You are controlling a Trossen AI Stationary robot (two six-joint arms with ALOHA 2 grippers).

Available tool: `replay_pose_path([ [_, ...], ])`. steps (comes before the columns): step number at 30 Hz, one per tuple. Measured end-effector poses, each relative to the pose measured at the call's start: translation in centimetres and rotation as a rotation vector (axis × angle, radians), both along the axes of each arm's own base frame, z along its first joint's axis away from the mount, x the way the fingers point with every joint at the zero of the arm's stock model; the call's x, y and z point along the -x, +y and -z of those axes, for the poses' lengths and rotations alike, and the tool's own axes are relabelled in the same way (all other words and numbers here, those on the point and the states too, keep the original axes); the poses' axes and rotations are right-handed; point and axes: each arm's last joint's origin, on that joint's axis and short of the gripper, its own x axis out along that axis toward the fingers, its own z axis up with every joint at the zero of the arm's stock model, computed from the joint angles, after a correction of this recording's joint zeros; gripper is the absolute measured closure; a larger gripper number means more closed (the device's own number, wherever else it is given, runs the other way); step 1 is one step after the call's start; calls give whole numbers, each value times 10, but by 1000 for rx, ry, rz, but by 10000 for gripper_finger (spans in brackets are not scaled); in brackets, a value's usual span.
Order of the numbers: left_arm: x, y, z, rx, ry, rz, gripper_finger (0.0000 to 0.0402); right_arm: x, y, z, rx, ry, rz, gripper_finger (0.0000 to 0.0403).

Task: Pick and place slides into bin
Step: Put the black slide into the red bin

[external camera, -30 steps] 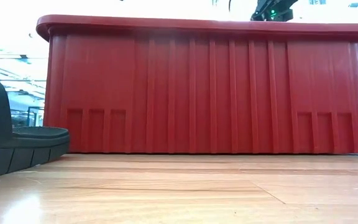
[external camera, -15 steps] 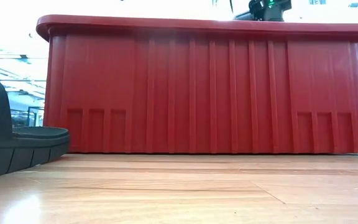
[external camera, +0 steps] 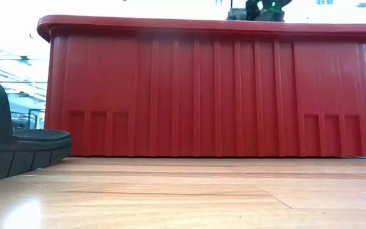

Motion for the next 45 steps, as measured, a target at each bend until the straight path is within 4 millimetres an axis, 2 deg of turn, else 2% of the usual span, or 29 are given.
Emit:
replay_pose_path([
  [8, 0, 0, 0, 6, 3, -8, 183, 1, 19, 37, -98, 122, -62, 402],
  [15, 0, 1, 0, -2, 8, -22, 183, 8, 37, 39, -162, 242, -106, 402],
  [24, -2, -3, 0, -68, 1, 12, 183, 11, 39, 22, -108, 141, -75, 394],
  [30, -11, -17, 1, -140, 8, 54, 183, 22, 41, -5, 73, 7, -44, 382],
  [37, -21, -33, 1, -161, 43, -6, 183, 41, 45, -40, 261, -154, -2, 387],
  [41, -28, -45, -1, -194, 38, -45, 183, 51, 42, -44, 304, -136, 47, 400],
  [45, -36, -66, -1, -232, 47, -27, 189, 55, 39, -44, 292, -124, 75, 402],
])
